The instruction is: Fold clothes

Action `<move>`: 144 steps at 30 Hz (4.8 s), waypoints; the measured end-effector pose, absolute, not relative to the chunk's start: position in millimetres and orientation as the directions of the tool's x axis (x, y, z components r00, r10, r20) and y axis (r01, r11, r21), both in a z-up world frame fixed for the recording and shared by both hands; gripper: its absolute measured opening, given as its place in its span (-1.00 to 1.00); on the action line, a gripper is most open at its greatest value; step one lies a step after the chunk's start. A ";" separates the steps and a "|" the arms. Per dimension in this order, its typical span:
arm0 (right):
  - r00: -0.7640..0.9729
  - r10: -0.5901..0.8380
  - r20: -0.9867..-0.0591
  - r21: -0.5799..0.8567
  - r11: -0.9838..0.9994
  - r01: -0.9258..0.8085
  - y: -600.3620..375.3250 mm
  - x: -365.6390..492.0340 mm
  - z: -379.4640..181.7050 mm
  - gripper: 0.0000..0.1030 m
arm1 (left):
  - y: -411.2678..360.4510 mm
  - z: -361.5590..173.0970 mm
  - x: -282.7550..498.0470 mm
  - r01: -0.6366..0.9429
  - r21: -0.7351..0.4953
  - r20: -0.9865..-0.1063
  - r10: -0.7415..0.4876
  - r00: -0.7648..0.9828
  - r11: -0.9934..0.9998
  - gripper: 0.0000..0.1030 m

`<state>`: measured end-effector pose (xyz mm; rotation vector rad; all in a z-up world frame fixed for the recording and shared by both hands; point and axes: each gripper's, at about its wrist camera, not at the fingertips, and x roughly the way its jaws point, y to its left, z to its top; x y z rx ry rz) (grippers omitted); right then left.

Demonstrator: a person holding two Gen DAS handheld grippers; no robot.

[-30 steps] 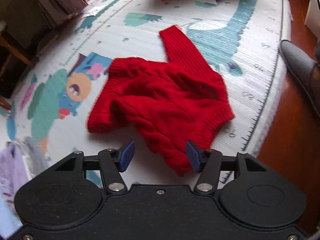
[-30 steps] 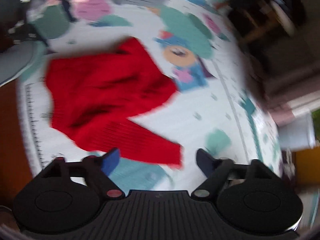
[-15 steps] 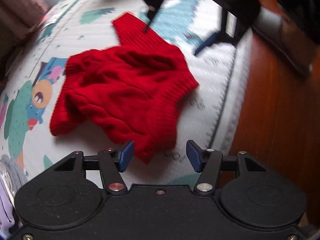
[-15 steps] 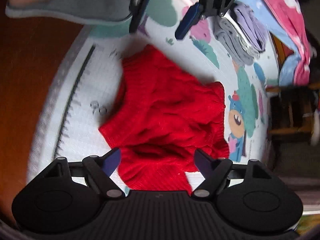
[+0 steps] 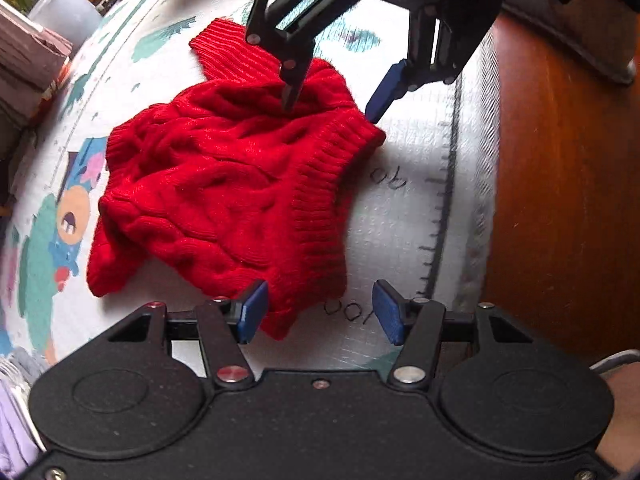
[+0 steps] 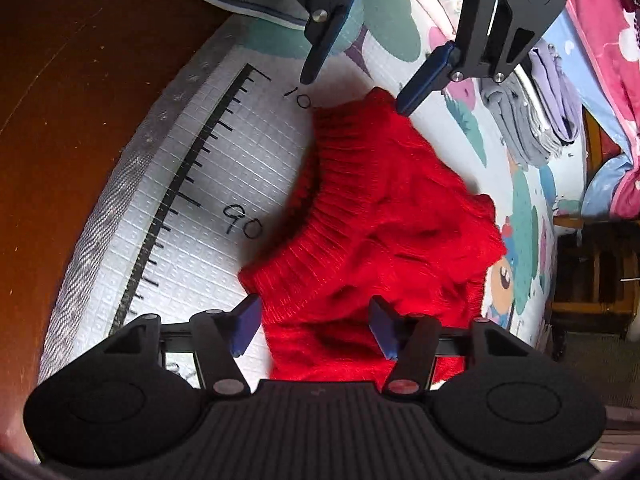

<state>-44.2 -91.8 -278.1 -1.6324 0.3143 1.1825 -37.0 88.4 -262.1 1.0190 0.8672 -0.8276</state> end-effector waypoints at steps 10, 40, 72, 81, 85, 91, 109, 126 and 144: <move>0.418 0.270 -0.867 -0.482 -0.242 -0.842 -80.5 -16.7 -278.7 -0.47 | 84.0 -284.7 -31.4 0.875 0.432 -0.871 -0.152 0.468 0.216 0.08; 0.737 0.055 -0.673 -0.445 0.767 -0.463 -345.3 175.4 46.0 -0.97 | -90.4 -25.2 118.8 0.721 -0.216 -0.556 -0.690 0.463 0.658 -0.85; 0.518 0.069 -0.853 -0.238 0.831 -0.503 -284.7 185.0 -22.1 0.53 | 58.0 -180.4 136.1 0.454 0.304 -0.885 0.071 0.460 0.838 0.01; 0.383 0.070 -0.921 -0.109 0.898 -0.425 -272.5 182.8 -92.0 0.56 | 13.4 -174.7 149.5 0.672 0.042 -0.868 -0.307 0.391 0.740 0.00; 0.289 0.203 -0.936 0.147 0.968 -0.203 -278.4 170.0 -147.8 0.61 | -19.4 -185.1 153.3 0.732 0.035 -0.878 -0.329 0.347 0.680 0.00; 0.116 0.311 -0.943 0.317 0.948 0.032 -266.5 138.3 -228.9 0.60 | -50.5 -210.1 167.0 0.766 0.064 -0.911 -0.276 0.307 0.640 0.13; 0.112 0.396 -0.911 0.408 0.833 0.374 -256.6 114.7 -288.0 0.69 | 123.3 -222.2 219.9 0.257 0.003 -0.899 -0.110 0.423 0.966 -0.86; 0.319 0.406 -0.857 0.515 0.714 0.474 -271.8 109.6 -282.5 0.49 | 76.3 -208.2 220.1 0.485 0.075 -0.799 -0.238 0.553 0.871 -0.03; 0.475 0.233 -0.848 0.249 0.968 -0.031 -214.3 253.6 -292.0 0.30 | 65.4 -270.3 239.9 0.180 -0.293 -0.924 -0.327 0.201 0.939 -0.41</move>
